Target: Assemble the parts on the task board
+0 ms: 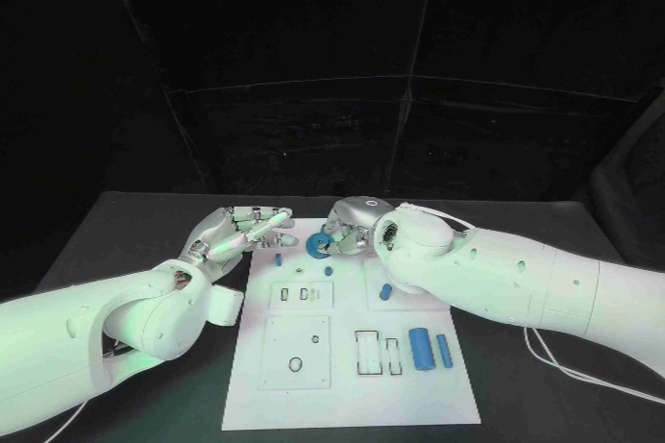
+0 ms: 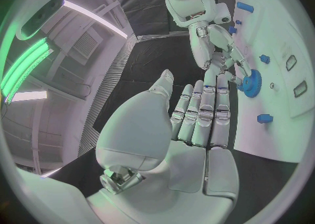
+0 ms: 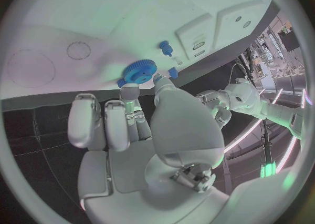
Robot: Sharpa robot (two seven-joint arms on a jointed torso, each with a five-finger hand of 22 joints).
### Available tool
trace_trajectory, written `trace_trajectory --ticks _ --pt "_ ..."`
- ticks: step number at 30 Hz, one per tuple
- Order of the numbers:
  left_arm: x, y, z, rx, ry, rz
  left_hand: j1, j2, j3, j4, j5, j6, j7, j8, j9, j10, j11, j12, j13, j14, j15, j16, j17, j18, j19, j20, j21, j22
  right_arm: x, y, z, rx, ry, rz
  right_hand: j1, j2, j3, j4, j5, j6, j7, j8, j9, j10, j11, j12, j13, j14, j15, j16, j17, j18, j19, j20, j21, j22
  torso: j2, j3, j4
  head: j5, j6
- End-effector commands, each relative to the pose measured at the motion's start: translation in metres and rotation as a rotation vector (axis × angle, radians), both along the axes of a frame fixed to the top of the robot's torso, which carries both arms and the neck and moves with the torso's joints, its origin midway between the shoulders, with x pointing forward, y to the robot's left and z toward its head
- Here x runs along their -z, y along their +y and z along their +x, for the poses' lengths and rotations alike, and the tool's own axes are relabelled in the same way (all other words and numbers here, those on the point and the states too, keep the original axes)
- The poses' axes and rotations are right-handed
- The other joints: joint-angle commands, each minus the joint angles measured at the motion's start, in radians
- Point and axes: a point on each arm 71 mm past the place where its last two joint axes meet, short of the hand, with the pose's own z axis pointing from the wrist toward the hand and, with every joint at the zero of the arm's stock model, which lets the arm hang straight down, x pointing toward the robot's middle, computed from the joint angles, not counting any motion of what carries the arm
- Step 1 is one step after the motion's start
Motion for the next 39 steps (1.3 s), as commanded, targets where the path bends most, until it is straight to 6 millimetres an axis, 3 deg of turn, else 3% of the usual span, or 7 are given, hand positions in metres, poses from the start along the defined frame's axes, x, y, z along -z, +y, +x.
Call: trace_trajectory --ticks 1,11,16,21,24,34,39 --pt "-0.002 0.000 0.000 0.010 -0.009 -0.008 -0.003 0.009 0.001 -0.005 0.003 -0.005 0.004 -0.006 -0.001 -0.005 0.004 -0.005 -0.001 -0.002 0.008 -0.006 0.002 0.006 -0.001 0.006 -0.004 -0.001 -0.002 -0.001 0.000 -0.002 0.002 0.019 0.009 -0.001 -0.004 0.000 0.000 0.006 0.001 0.005 -0.001 0.007 -0.003 0.004 0.001 0.056 0.003 -0.001 0.003 -0.014 0.005 0.004 0.001 0.000 0.000 0.0000 -0.0003 0.000 0.000" --pt "-0.002 0.004 0.000 0.000 -0.011 -0.006 -0.003 0.010 0.001 -0.006 0.003 -0.006 0.004 -0.007 -0.001 -0.005 0.004 -0.005 -0.001 -0.002 0.008 -0.007 0.002 0.007 -0.001 0.006 -0.005 -0.002 -0.018 -0.017 -0.011 -0.084 -0.117 0.236 0.052 0.006 -0.014 -0.014 0.023 0.016 -0.003 0.008 -0.001 0.034 -0.007 0.057 0.046 0.058 -0.001 0.001 0.008 -0.017 0.012 0.000 0.006 0.012 -0.001 0.0016 -0.0025 0.001 0.003" --pt "-0.003 0.015 0.002 -0.021 -0.019 0.000 -0.002 0.010 0.001 -0.007 0.003 -0.005 0.004 -0.006 0.000 -0.004 0.003 -0.005 -0.001 -0.002 0.008 -0.008 0.002 0.007 -0.001 0.006 -0.005 -0.002 -0.020 -0.058 -0.015 -0.122 -0.055 0.370 0.116 0.007 -0.008 -0.047 -0.014 0.004 -0.002 0.000 -0.004 0.014 -0.007 0.028 0.027 0.046 -0.002 -0.026 -0.032 -0.007 -0.019 -0.001 -0.014 -0.035 -0.005 0.0017 -0.0057 -0.003 0.010" --pt "-0.007 0.033 0.007 -0.058 -0.045 0.007 0.005 0.013 0.005 -0.017 0.003 0.003 -0.001 -0.003 0.001 0.004 0.000 -0.003 0.000 0.000 0.006 -0.012 0.005 0.007 0.000 0.005 -0.008 -0.005 -0.017 -0.113 -0.012 -0.085 0.036 0.454 0.191 -0.005 -0.001 -0.094 -0.024 0.005 -0.001 0.002 -0.002 -0.016 -0.008 -0.019 -0.009 0.043 -0.002 -0.036 -0.043 -0.002 -0.038 -0.001 -0.029 -0.062 -0.010 0.0066 -0.0160 0.001 0.016" --pt "-0.009 0.042 0.011 -0.080 -0.058 0.014 0.008 0.015 0.007 -0.022 0.003 0.006 -0.004 -0.002 0.001 0.008 -0.002 -0.003 0.001 0.001 0.005 -0.014 0.006 0.007 0.000 0.005 -0.009 -0.005 -0.016 -0.141 -0.012 -0.058 0.052 0.470 0.205 -0.010 -0.004 -0.103 -0.031 0.010 -0.002 0.005 -0.001 -0.015 -0.009 -0.021 -0.010 0.043 -0.003 -0.037 -0.042 -0.002 -0.038 -0.002 -0.031 -0.062 -0.011 0.0084 -0.0150 -0.004 0.017" --pt "-0.010 0.055 0.017 -0.099 -0.067 0.022 0.005 0.020 0.008 -0.033 0.003 0.027 -0.012 0.004 0.002 0.040 -0.012 0.005 0.003 0.024 -0.004 -0.014 0.018 0.008 0.017 -0.002 -0.007 -0.007 -0.013 -0.211 -0.007 0.043 0.046 0.457 0.228 -0.017 -0.009 -0.118 -0.036 0.010 -0.003 0.005 -0.002 -0.017 -0.010 -0.031 -0.019 0.044 -0.004 -0.038 -0.041 -0.002 -0.039 -0.003 -0.033 -0.064 -0.013 0.0237 -0.0169 -0.027 0.020" --pt "-0.009 0.054 0.019 -0.096 -0.065 0.022 0.004 0.021 0.009 -0.034 0.003 0.029 -0.013 0.004 0.002 0.043 -0.013 0.006 0.003 0.026 -0.004 -0.014 0.019 0.008 0.019 -0.003 -0.007 -0.007 -0.007 -0.233 -0.006 0.085 0.054 0.430 0.235 -0.019 -0.011 -0.123 -0.038 0.006 -0.003 0.004 -0.003 -0.019 -0.010 -0.036 -0.022 0.044 -0.004 -0.038 -0.040 -0.001 -0.040 -0.003 -0.035 -0.067 -0.013 0.0220 -0.0178 -0.026 0.017"
